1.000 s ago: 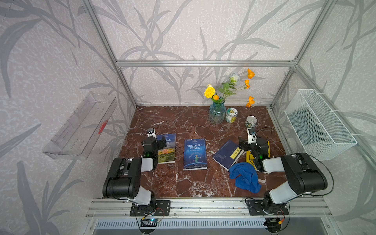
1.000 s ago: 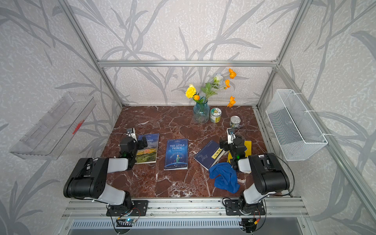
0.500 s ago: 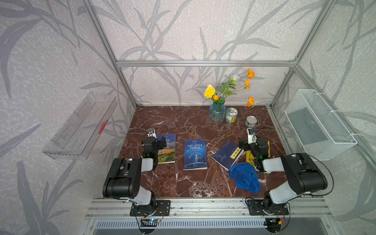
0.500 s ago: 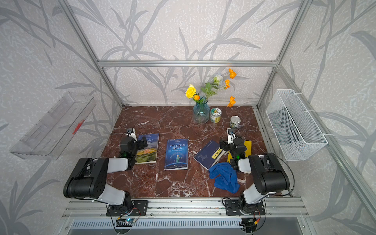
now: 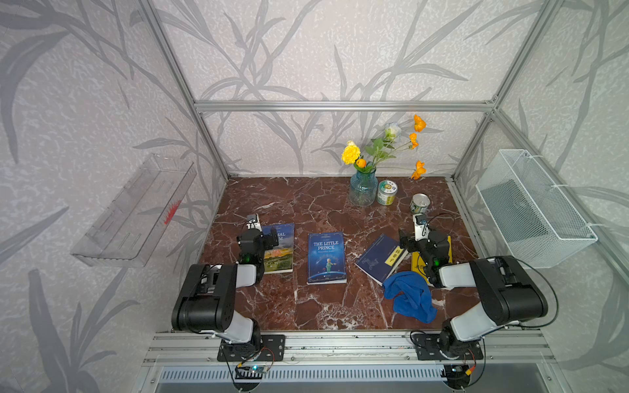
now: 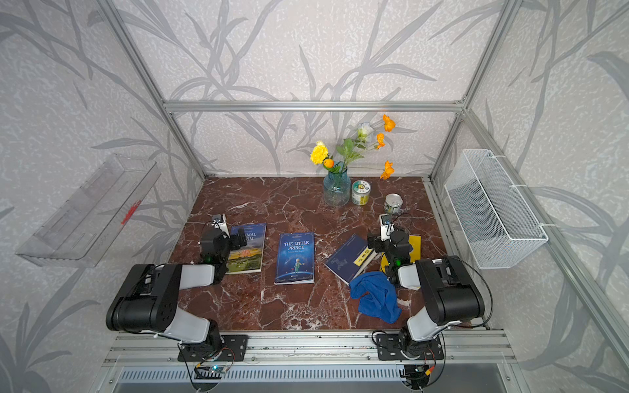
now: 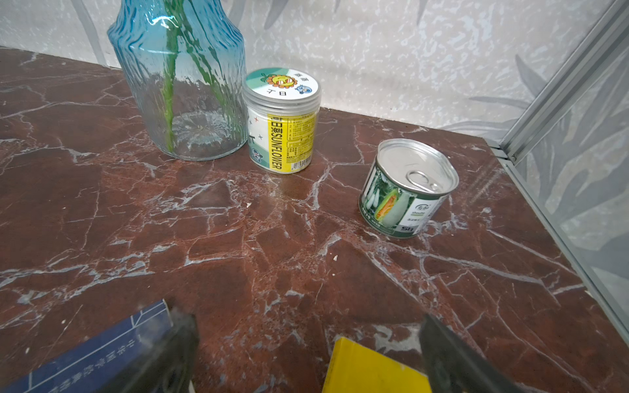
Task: Wipe the cover of the book
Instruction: Pick up the cleaning item at the center of the board.
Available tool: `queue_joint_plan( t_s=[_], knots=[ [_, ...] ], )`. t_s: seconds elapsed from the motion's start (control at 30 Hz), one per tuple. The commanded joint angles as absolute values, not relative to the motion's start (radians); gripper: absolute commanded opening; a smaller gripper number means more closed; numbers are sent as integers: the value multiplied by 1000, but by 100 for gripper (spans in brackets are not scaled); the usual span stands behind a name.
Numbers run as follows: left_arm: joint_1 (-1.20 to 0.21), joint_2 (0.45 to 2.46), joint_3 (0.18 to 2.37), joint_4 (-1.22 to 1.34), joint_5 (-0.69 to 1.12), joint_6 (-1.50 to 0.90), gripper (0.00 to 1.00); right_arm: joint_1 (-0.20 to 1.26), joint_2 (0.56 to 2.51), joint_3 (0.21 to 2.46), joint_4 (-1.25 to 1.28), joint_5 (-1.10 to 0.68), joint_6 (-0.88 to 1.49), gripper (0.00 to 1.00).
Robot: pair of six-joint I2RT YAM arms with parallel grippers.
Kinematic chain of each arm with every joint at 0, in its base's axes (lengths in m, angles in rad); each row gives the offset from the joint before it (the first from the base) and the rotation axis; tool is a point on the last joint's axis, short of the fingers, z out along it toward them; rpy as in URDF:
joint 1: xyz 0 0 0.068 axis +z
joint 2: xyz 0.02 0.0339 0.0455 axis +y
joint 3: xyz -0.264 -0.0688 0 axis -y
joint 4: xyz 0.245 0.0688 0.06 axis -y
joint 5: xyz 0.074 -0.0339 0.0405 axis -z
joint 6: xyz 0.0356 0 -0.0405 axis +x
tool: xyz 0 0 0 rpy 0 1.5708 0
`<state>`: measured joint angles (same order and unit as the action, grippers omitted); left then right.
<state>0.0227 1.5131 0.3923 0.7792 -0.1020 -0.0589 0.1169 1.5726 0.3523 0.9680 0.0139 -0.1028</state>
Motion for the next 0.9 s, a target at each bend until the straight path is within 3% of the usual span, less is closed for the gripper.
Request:
queue_joint_plan(
  t_s=[0.0, 0.17, 0.33, 0.43, 0.53, 0.63, 0.77, 0.87],
  knots=[
    [27, 1521, 414, 793, -95, -44, 99, 119, 1583, 370, 981, 45, -98, 99],
    [25, 1484, 420, 791, -61, -13, 99, 169, 1522, 285, 1106, 247, -99, 99],
    [21, 1288, 632, 202, -28, -139, 99, 328, 1305, 280, 980, 384, -260, 99],
    [13, 1210, 641, 165, 72, -270, 100, 398, 1156, 367, 687, 454, -217, 99],
    [5, 1133, 616, 141, 203, -474, 99, 399, 1033, 536, 86, 561, 197, 99],
    [-32, 1077, 528, 214, 282, -616, 99, 395, 968, 556, -83, 645, 437, 99],
    [-109, 1049, 476, 229, 302, -646, 99, 380, 880, 572, -264, 480, 537, 99],
    [-148, 1047, 491, 174, 309, -594, 99, 380, 920, 619, -487, 366, 624, 99]
  ],
)
